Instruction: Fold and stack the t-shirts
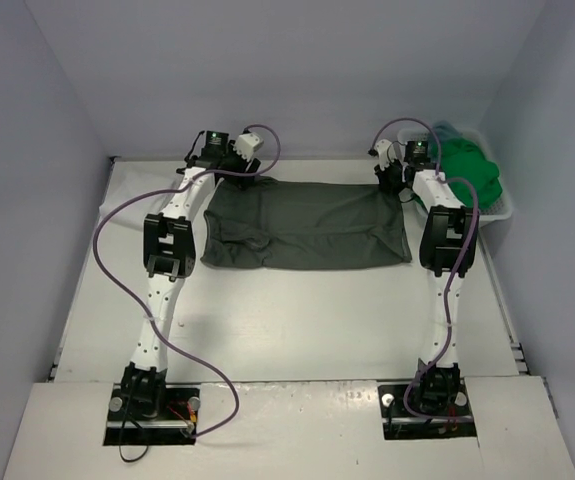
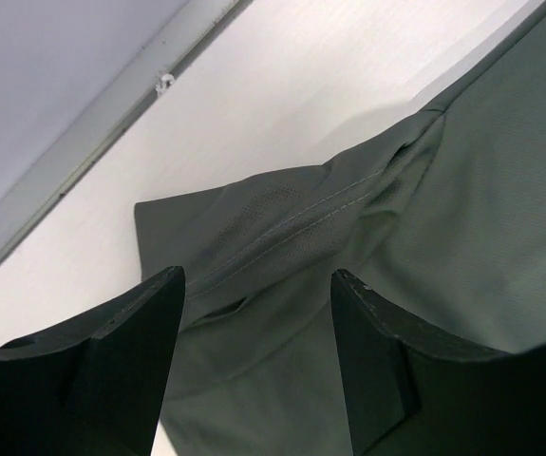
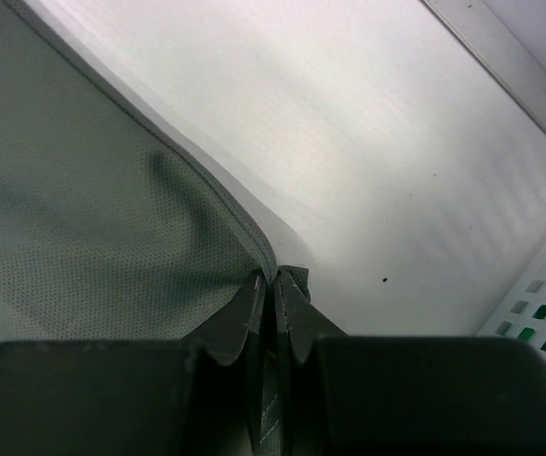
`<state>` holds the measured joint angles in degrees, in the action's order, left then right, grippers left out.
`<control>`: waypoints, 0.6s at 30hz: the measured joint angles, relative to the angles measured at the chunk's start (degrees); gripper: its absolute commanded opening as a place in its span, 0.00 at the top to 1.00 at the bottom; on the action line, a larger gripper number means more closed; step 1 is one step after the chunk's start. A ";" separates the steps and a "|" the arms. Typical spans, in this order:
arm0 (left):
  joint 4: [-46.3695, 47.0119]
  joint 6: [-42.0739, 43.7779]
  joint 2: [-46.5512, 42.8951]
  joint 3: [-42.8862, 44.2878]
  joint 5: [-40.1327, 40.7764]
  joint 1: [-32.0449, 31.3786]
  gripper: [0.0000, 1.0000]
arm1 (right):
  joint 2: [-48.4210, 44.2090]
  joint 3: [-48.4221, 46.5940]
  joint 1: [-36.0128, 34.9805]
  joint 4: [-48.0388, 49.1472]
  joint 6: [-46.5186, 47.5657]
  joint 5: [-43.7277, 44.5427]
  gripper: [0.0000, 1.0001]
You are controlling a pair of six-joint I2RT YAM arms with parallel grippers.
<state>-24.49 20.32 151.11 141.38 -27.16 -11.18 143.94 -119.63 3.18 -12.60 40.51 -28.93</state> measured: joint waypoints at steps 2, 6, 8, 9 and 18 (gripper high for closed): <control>0.02 -0.02 1.07 0.85 0.00 0.00 0.42 | -0.28 0.50 0.02 0.02 -0.02 -0.28 1.00; -0.04 -0.22 2.51 2.01 0.00 0.00 0.42 | -0.52 0.87 0.02 0.00 -0.11 -0.72 1.00; 0.00 -0.24 2.84 2.40 0.00 0.00 0.42 | -0.68 1.05 0.04 -0.02 -0.22 -0.92 1.00; 0.02 -0.24 2.89 2.40 0.00 0.00 0.43 | -0.76 1.18 0.04 -0.07 -0.24 -1.03 1.00; 1.09 -1.11 2.93 2.40 0.26 0.00 0.74 | -1.57 2.60 0.04 -0.04 -0.24 -1.73 1.00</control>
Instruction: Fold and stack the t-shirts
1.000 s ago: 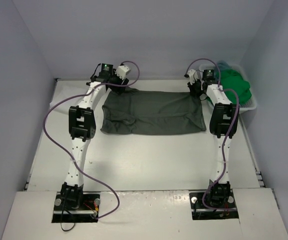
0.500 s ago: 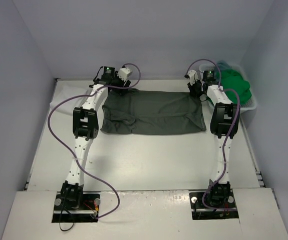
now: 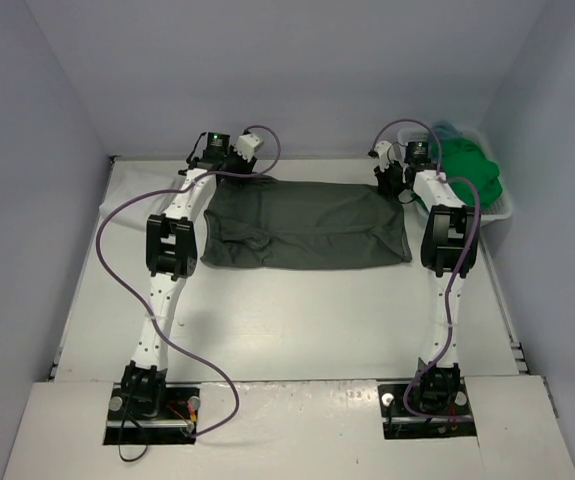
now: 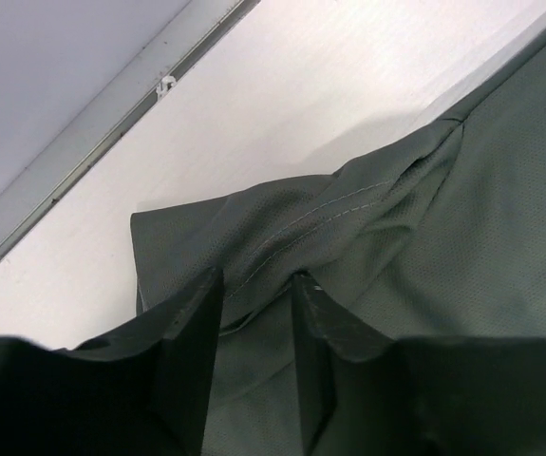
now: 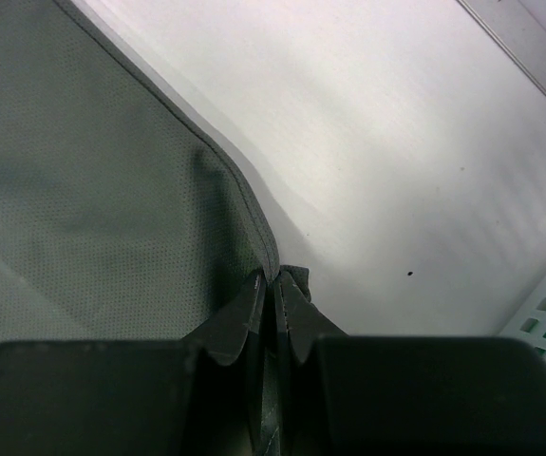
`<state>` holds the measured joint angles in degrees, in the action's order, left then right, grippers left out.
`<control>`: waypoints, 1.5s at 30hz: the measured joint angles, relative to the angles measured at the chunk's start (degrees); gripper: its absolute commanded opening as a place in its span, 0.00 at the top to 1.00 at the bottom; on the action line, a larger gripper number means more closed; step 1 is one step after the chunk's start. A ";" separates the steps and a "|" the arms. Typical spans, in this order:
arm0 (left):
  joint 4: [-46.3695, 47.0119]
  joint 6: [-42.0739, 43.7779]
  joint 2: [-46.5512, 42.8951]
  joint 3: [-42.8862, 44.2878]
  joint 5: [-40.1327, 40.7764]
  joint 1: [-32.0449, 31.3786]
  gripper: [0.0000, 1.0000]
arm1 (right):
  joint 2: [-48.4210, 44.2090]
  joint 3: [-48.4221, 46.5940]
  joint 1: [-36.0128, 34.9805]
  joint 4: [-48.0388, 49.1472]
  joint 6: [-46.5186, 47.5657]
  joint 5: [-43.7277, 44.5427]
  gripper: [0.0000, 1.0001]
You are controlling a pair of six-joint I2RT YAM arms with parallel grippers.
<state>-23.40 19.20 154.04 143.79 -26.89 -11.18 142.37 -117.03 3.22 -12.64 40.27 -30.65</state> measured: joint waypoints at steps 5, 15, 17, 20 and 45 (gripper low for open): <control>0.31 -0.20 0.00 0.00 0.13 0.00 0.79 | -0.31 0.50 0.00 0.00 0.00 -0.33 1.00; 0.35 -0.46 -0.11 -0.31 0.92 0.00 0.83 | -1.73 2.86 0.00 0.13 -0.04 -0.92 1.00; 0.33 -0.57 -0.39 -0.96 1.46 0.00 0.84 | -2.27 3.72 0.00 0.31 -0.22 -0.92 1.00; 0.04 -0.68 -0.59 -1.20 2.38 0.00 0.84 | -2.97 4.81 0.00 0.35 -0.63 -0.90 1.00; 2.58 -1.92 -9.40 -9.31 4.02 0.02 0.51 | -8.96 15.32 -2.03 5.84 -2.99 2.95 1.00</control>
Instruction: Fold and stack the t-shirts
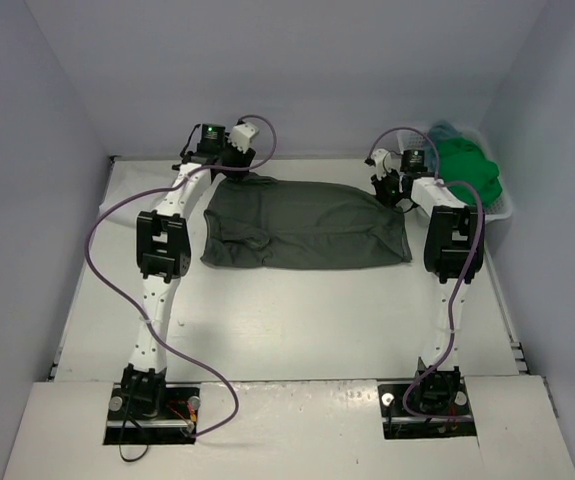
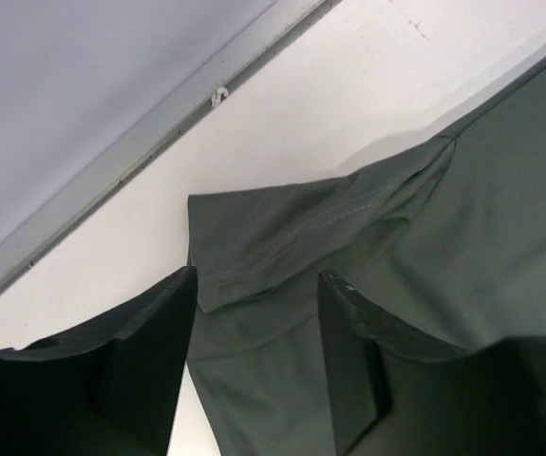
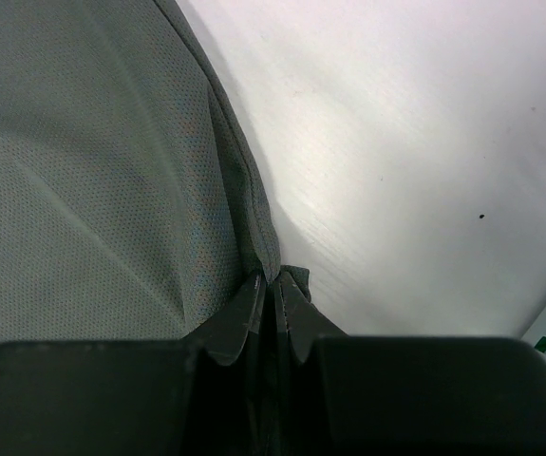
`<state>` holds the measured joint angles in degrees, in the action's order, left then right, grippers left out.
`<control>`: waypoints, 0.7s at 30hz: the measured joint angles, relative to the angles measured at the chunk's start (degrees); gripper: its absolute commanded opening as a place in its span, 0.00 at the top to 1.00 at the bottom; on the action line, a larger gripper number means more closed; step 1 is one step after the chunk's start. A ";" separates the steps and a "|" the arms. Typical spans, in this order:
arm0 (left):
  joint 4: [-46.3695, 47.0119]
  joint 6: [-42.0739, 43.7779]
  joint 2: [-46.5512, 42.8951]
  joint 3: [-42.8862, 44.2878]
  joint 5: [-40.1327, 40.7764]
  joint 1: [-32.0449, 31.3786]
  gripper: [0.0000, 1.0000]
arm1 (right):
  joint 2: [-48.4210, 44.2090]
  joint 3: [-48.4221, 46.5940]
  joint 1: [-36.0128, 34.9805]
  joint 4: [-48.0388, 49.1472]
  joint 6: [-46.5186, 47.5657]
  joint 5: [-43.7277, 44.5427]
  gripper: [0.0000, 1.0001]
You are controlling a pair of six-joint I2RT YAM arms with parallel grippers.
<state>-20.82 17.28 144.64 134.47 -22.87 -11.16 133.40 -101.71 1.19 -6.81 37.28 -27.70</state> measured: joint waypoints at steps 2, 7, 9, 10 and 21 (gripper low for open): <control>-0.55 -0.02 1.22 2.21 -0.24 -0.02 0.48 | 0.00 0.04 -0.07 0.00 0.02 0.07 1.00; -1.53 -0.02 3.93 6.01 -0.92 -0.02 0.46 | 0.00 0.04 -0.11 0.00 0.02 0.09 1.00; -2.03 -0.07 5.03 7.23 -1.14 -0.02 0.46 | 0.00 0.04 -0.11 0.00 0.02 0.07 1.00; -2.27 -0.07 5.66 7.91 -1.22 -0.02 0.46 | 0.00 0.04 -0.11 0.00 0.02 0.07 1.00; -4.39 0.04 9.20 8.68 -1.27 -0.13 0.46 | 0.00 0.04 -0.11 0.02 0.02 0.02 1.00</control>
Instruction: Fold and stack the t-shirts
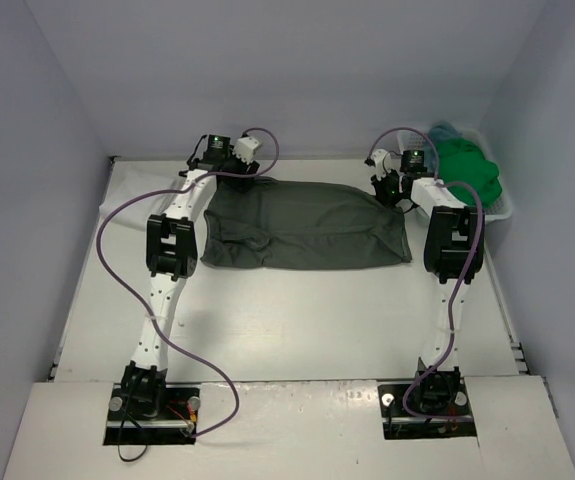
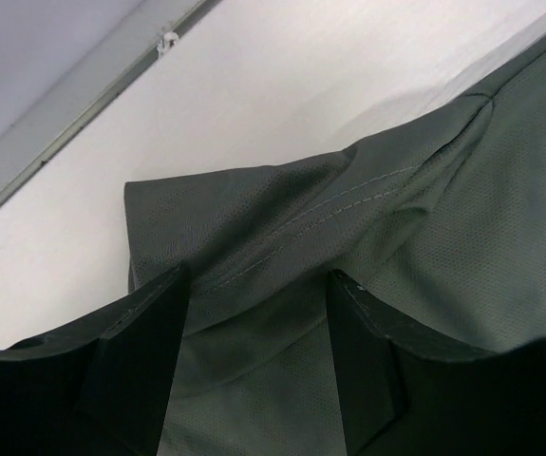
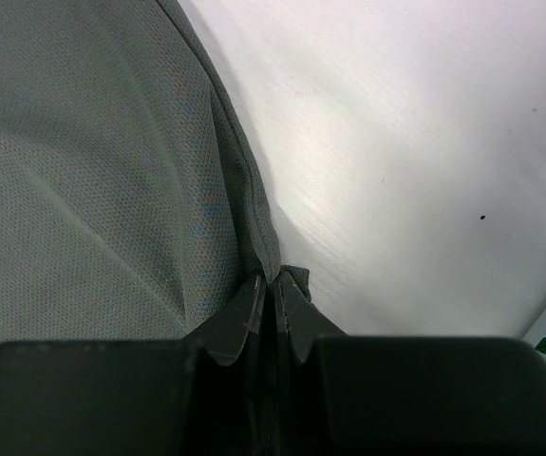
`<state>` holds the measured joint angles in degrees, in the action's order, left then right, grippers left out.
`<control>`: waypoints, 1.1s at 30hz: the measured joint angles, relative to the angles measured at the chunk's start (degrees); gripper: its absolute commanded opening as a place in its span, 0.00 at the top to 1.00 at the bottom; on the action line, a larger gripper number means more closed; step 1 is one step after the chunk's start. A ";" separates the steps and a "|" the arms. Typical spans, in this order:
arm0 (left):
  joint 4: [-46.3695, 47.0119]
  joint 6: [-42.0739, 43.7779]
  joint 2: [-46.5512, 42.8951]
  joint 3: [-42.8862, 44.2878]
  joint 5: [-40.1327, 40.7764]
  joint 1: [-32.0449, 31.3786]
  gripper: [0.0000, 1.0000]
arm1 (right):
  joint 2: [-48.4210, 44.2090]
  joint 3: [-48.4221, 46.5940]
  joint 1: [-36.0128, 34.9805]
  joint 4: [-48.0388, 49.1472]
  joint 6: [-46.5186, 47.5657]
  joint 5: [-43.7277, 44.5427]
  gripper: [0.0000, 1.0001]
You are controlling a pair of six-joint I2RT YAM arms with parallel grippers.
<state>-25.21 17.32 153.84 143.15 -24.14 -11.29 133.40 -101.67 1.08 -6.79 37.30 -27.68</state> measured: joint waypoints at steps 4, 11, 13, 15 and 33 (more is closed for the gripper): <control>0.13 -0.02 0.48 0.00 0.02 0.00 0.46 | -0.02 0.02 0.00 0.00 0.00 0.00 1.00; 1.18 -0.04 1.33 0.87 0.35 -0.37 0.57 | -0.59 1.25 -0.02 0.85 0.15 -0.39 1.00; 1.60 -0.20 1.51 1.09 0.72 -0.52 0.64 | -0.74 1.51 0.00 1.03 0.17 -0.50 1.00; 2.12 -0.37 1.77 1.40 1.18 -0.66 0.72 | -0.76 1.62 0.00 1.07 0.20 -0.66 1.00; 5.97 -1.57 -0.09 -3.43 3.85 -0.76 1.00 | -1.62 3.28 -0.04 2.12 0.15 -1.20 1.00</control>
<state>-19.25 15.75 153.75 139.72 -20.29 -12.05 131.79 -98.39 1.04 -4.67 37.45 -28.88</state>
